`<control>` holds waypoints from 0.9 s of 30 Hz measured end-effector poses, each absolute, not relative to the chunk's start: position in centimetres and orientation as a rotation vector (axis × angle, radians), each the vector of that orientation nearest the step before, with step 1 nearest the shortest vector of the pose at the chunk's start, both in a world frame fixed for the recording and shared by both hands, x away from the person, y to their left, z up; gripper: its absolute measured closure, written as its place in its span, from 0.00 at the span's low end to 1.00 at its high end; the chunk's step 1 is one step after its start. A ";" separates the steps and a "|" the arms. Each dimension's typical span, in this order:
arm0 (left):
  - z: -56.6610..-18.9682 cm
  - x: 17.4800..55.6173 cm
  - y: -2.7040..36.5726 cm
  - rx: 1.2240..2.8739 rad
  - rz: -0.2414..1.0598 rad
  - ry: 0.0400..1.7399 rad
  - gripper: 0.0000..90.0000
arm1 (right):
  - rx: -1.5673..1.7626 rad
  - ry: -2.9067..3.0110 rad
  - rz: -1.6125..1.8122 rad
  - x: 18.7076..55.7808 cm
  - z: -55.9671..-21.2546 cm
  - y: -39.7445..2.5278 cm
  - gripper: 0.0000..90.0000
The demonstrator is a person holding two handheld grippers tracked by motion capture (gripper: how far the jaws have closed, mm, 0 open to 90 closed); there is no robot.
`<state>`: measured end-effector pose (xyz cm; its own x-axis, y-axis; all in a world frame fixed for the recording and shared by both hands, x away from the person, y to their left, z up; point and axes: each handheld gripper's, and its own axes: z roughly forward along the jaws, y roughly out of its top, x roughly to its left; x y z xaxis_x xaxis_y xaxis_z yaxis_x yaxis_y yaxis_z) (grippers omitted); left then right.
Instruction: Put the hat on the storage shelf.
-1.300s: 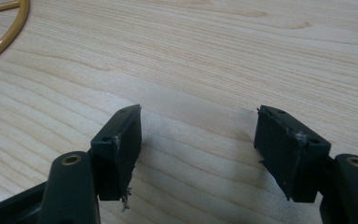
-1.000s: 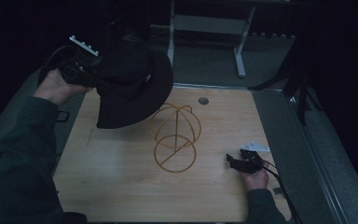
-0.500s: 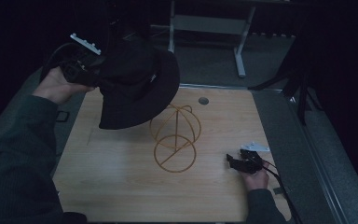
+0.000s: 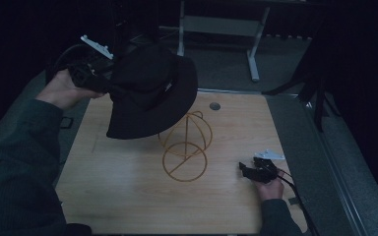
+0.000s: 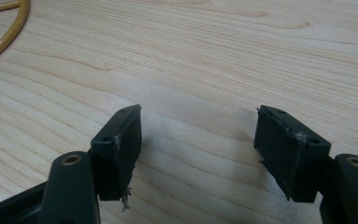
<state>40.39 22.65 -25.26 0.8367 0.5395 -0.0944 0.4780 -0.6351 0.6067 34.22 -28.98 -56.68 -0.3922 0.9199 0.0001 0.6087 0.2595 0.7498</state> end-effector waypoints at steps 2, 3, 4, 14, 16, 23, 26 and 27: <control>-25.2 40.3 22.4 2.375 0.122 0.723 0.98 | 1.385 2.096 0.946 34.2 -56.7 -29.0 0.35; -25.2 40.3 22.4 2.375 0.122 0.723 0.98 | 1.385 2.096 0.946 34.2 -56.7 -29.0 0.35; -25.2 40.2 22.2 2.372 0.107 0.710 0.98 | 1.385 2.096 0.946 34.2 -56.7 -29.0 0.35; -25.4 39.9 21.1 2.394 0.086 0.651 0.98 | 1.384 2.096 0.945 34.2 -56.7 -29.0 0.35; -25.4 39.9 21.0 2.400 0.081 0.644 0.98 | 1.385 2.096 0.946 34.2 -56.7 -29.0 0.35; -25.4 39.7 20.4 2.409 0.078 0.615 0.98 | 1.384 2.096 0.945 34.2 -56.7 -29.0 0.35; -25.3 39.4 20.1 2.416 0.073 0.594 0.98 | 1.385 2.096 0.945 34.2 -56.7 -29.0 0.35; -25.3 39.4 20.1 2.416 0.073 0.594 0.98 | 1.385 2.096 0.945 34.2 -56.7 -29.0 0.35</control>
<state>39.44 20.11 -25.33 0.8963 0.4335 -0.0935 0.3977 -0.6926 0.6018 34.22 -28.98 -56.68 -0.3921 0.9199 -0.0004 0.6086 0.2598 0.7497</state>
